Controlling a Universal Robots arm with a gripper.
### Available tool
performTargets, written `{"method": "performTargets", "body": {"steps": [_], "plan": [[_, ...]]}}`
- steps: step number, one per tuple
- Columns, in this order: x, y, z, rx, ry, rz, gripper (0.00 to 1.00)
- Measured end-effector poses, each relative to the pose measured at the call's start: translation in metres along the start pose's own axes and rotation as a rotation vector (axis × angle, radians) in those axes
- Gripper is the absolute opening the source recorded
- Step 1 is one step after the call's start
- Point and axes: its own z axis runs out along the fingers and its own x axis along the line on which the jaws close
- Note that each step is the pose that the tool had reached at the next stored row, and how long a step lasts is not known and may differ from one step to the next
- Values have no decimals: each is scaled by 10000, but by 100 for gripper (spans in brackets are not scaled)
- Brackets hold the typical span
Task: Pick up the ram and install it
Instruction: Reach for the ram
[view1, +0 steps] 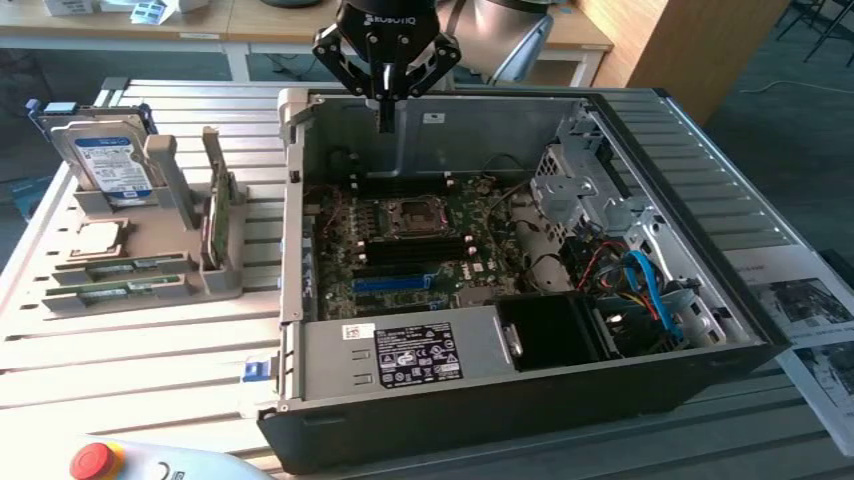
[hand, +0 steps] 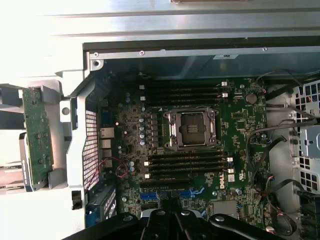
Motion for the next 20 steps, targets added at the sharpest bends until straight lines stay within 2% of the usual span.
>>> {"method": "performTargets", "body": {"steps": [5, 8, 20], "plan": [[10, 0, 0, -1, -1, 1, 11], [64, -3, -1, -1, -1, 0, 11], [434, -9, -10, 0, -1, 1, 11]]}}
